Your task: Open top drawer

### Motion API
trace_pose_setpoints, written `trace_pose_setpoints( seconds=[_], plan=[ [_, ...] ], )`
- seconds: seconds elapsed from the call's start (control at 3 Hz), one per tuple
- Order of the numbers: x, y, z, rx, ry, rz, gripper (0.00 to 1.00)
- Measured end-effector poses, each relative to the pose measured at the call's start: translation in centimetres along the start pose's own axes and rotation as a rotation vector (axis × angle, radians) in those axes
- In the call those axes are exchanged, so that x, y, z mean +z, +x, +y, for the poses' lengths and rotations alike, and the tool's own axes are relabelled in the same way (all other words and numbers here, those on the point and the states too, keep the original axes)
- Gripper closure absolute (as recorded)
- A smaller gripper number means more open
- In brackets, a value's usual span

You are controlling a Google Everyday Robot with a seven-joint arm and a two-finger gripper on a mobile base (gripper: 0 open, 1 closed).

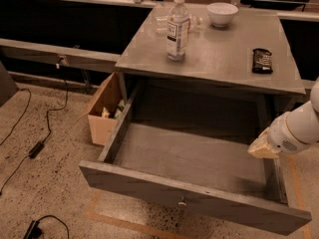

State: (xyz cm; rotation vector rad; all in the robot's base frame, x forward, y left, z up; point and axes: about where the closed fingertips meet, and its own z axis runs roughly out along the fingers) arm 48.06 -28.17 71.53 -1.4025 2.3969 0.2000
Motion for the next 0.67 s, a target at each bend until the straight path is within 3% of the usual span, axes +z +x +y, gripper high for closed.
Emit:
trace_pose_setpoints(
  seconds=[0.33, 0.67],
  plan=[
    [-5.07, 0.53, -1.94, 0.016, 0.138, -0.058, 1.00],
    [-5.02, 0.51, -1.87, 0.015, 0.137, -0.057, 0.82]
  ],
)
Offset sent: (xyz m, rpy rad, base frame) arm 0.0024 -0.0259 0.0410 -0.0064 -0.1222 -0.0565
